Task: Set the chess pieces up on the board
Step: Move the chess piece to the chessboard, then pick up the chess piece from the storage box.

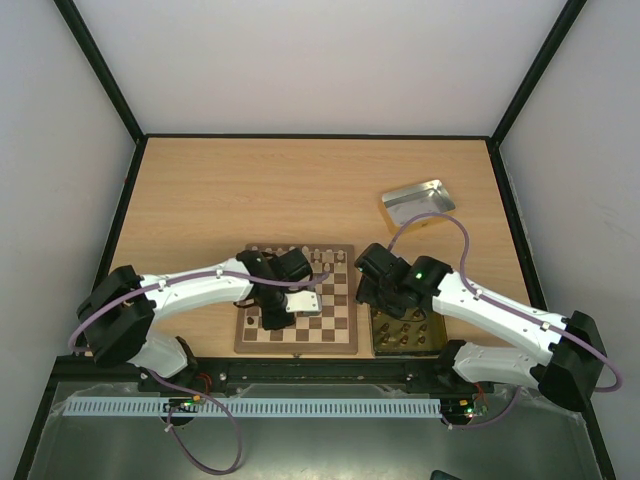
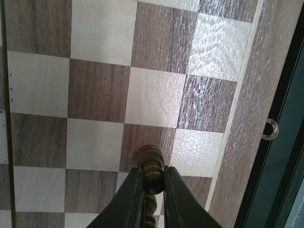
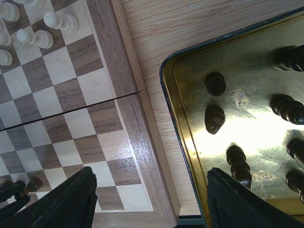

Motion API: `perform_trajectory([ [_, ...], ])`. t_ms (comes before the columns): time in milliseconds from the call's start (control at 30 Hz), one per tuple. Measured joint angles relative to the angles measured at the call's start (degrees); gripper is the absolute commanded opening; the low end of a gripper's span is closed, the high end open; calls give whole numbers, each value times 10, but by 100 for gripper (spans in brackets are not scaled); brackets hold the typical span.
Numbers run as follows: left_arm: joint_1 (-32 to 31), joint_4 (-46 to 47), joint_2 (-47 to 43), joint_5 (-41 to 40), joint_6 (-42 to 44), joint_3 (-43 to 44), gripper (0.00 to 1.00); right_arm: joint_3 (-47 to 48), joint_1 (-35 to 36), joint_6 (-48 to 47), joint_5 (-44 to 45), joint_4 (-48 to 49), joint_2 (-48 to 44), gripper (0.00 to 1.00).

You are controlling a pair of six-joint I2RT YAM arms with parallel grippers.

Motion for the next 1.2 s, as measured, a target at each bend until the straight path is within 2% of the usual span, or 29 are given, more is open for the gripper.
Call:
perform_trajectory([
  [333, -8, 3, 0, 0, -6, 0, 10, 0, 0, 0, 0, 1, 0, 63],
  [500, -10, 4, 0, -1, -9, 0, 27, 0, 0, 0, -1, 3, 0, 63],
  [567, -10, 5, 0, -3, -11, 0, 31, 0, 0, 0, -1, 4, 0, 63],
  [1200, -9, 11, 0, -33, -9, 0, 32, -2, 0, 0, -2, 8, 0, 63],
])
